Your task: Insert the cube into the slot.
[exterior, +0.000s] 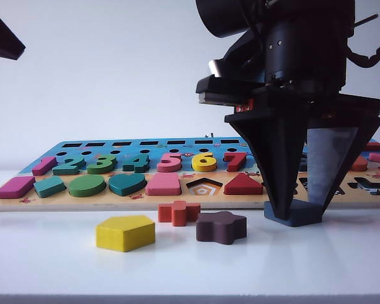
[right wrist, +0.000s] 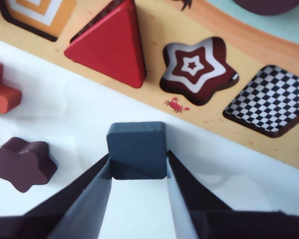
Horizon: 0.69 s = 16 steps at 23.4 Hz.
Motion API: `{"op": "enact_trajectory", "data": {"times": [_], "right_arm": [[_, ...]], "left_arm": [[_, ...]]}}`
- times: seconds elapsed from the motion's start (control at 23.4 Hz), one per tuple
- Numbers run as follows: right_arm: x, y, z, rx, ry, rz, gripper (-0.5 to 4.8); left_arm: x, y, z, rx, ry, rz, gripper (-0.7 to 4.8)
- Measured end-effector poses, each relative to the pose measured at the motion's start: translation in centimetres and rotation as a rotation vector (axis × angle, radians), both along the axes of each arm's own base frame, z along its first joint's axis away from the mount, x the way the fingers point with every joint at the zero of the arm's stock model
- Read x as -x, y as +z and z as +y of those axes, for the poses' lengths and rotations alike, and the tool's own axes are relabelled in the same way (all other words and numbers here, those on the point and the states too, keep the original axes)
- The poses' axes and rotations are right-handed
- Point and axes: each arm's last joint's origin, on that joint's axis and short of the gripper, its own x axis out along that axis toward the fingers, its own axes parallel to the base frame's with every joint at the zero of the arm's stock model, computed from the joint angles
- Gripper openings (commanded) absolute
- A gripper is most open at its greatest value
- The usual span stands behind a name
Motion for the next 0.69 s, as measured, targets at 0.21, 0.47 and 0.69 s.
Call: {"op": "enact_trajectory", "data": {"times": [0.21,0.47,0.69], "right_arm": [[0.3,2.3,-0.4,-0.063,-0.001,-0.058,0.92],[1.2,6.9,-2.6,-0.135,-0.123,-0.199,0.24],[0.7,6.9,-3.8,-0.086,-0.235,-0.196,-0.03]], "left_arm": [[0.0,0.0,0.0,0.0,0.0,0.0,0.07],[0.0,0.0,0.0,0.0,0.0,0.0,0.07],[0.0,0.0,0.0,0.0,0.0,0.0,0.07]]}}
